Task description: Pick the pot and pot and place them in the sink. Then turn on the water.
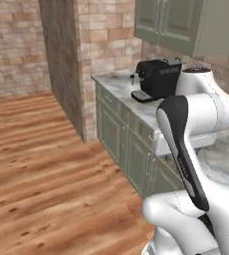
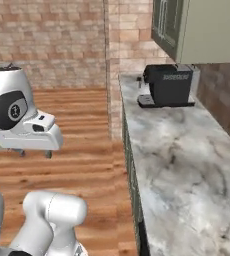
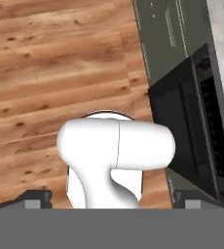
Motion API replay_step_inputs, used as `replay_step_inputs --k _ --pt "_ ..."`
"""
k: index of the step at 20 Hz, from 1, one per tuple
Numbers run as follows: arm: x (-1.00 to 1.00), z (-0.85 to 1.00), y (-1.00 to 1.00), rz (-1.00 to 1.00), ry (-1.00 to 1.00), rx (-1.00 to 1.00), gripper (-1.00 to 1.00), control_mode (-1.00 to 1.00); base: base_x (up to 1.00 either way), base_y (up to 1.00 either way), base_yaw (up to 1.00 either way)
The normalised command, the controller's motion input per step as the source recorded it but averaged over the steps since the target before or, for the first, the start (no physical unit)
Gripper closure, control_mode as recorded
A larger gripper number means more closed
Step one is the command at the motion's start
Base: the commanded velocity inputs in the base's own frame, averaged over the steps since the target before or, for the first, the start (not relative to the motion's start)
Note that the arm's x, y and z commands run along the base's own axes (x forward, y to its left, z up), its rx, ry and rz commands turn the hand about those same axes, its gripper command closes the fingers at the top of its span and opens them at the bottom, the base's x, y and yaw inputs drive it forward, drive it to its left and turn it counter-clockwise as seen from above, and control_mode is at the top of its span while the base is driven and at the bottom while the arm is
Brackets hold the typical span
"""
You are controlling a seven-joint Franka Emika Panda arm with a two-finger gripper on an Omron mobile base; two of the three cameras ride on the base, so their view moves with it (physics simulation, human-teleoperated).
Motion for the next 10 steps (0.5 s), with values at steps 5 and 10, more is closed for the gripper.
replay_step_inputs --k 5,10 --pt "0.0 0.0 0.0 0.0 0.0 0.0 -1.0 1.0 0.41 0.44 0.86" --pt "0.0 0.0 0.0 0.0 0.0 0.0 -1.0 1.0 0.89 0.4 0.23"
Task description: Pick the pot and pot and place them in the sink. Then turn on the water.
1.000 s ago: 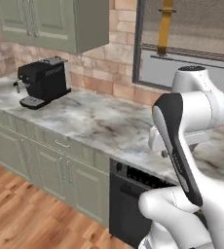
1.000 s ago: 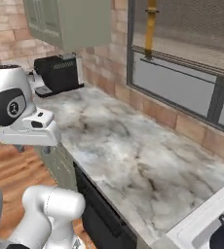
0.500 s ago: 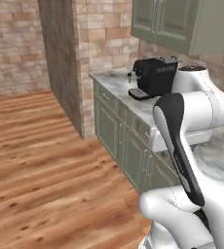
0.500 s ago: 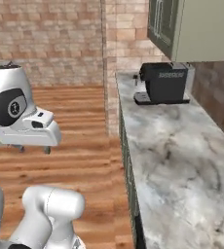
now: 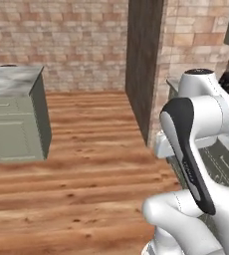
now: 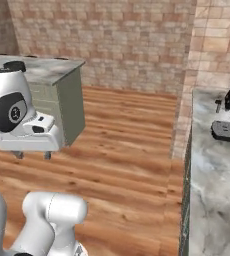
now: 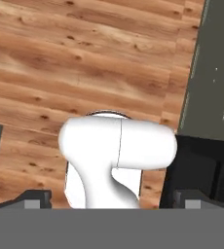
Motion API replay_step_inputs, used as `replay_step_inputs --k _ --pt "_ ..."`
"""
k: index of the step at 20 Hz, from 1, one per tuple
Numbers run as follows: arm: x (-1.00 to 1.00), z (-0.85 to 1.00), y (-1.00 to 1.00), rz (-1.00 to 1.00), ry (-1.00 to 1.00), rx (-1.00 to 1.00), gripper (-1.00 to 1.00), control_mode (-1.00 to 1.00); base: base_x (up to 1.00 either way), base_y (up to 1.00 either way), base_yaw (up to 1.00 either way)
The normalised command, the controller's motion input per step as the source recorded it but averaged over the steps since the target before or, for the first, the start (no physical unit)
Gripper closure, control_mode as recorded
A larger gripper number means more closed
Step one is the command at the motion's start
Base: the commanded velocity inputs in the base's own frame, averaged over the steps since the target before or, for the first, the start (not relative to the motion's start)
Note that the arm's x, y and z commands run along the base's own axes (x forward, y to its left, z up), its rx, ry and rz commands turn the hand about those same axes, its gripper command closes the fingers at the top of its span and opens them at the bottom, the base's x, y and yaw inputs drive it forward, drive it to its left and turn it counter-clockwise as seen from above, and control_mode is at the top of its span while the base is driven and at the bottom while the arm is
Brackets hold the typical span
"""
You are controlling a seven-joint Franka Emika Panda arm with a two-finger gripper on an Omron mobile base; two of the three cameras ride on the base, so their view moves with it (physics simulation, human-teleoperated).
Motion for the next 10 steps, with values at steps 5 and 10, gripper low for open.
replay_step_inputs --k 5,10 --pt "0.0 0.0 0.0 0.0 0.0 0.0 -1.0 1.0 1.0 0.19 0.02" --pt "0.0 0.0 0.0 0.0 0.0 0.0 -1.0 1.0 1.0 0.24 0.0"
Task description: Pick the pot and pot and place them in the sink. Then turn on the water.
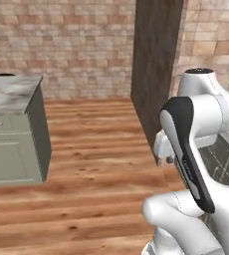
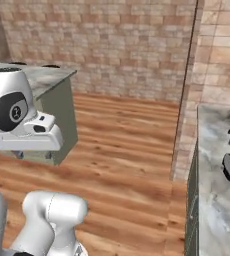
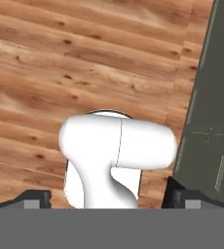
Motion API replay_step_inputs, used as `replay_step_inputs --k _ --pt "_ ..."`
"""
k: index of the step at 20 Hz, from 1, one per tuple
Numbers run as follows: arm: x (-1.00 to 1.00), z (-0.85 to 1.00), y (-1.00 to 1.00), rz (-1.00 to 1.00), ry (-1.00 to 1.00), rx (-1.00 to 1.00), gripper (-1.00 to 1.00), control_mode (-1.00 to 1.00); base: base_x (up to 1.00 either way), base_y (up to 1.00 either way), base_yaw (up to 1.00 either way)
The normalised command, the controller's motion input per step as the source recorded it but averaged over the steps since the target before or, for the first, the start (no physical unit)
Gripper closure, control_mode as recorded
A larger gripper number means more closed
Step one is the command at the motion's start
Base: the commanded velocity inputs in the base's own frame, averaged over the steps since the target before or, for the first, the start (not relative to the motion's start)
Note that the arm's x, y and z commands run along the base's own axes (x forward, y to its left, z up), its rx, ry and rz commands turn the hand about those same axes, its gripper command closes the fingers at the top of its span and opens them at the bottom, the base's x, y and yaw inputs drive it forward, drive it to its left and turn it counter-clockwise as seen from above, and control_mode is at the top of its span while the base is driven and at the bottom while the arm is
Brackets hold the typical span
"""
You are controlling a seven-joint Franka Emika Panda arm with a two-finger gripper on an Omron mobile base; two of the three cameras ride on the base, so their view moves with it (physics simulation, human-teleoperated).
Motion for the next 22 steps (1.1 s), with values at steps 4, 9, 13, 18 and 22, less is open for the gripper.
replay_step_inputs --k 4,9,13,18,22 --pt "0.0 0.0 0.0 0.0 0.0 0.0 -1.0 1.0 1.0 0.59 0.0" --pt "0.0 0.0 0.0 0.0 0.0 0.0 -1.0 1.0 1.0 0.9 -0.11" --pt "0.0 0.0 0.0 0.0 0.0 0.0 -1.0 1.0 1.0 1.0 -0.36" --pt "0.0 0.0 0.0 0.0 0.0 0.0 -1.0 1.0 0.95 1.0 -0.41" --pt "0.0 0.0 0.0 0.0 0.0 0.0 -1.0 1.0 0.54 1.0 -0.41"
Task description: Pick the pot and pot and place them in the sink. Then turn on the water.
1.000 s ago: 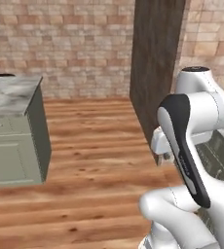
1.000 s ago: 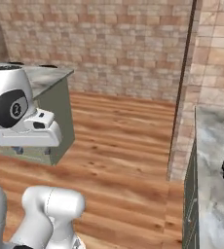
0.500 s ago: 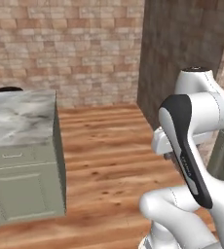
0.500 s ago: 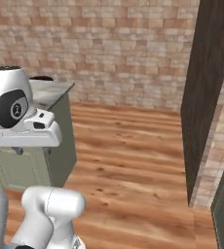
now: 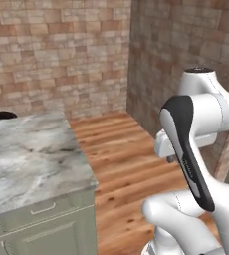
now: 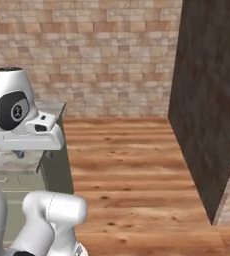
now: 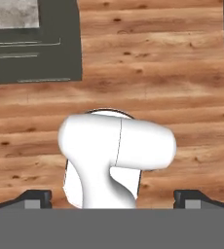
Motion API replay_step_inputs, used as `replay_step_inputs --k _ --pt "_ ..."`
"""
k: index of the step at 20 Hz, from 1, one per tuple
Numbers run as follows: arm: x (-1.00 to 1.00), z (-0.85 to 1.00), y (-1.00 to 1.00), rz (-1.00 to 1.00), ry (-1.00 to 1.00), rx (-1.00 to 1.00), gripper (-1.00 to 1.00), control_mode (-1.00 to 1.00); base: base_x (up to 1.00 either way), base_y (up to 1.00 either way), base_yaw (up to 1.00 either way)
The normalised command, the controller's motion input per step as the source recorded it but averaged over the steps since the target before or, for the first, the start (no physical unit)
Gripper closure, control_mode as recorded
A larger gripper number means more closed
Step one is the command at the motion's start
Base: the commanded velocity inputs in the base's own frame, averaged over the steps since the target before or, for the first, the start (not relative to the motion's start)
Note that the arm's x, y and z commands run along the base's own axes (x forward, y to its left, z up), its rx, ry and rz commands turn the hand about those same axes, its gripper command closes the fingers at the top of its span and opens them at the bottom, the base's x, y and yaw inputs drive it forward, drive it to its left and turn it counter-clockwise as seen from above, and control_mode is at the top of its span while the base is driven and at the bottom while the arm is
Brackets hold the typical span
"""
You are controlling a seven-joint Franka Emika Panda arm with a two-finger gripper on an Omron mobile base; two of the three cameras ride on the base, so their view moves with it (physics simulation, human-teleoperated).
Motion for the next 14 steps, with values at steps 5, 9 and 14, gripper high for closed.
replay_step_inputs --k 5,9,14 --pt "0.0 0.0 0.0 0.0 0.0 0.0 -1.0 1.0 0.07 1.0 -0.23" --pt "0.0 0.0 0.0 0.0 0.0 0.0 -1.0 1.0 -0.25 1.0 -0.09" --pt "0.0 0.0 0.0 0.0 0.0 0.0 -1.0 1.0 -0.14 1.0 0.0"
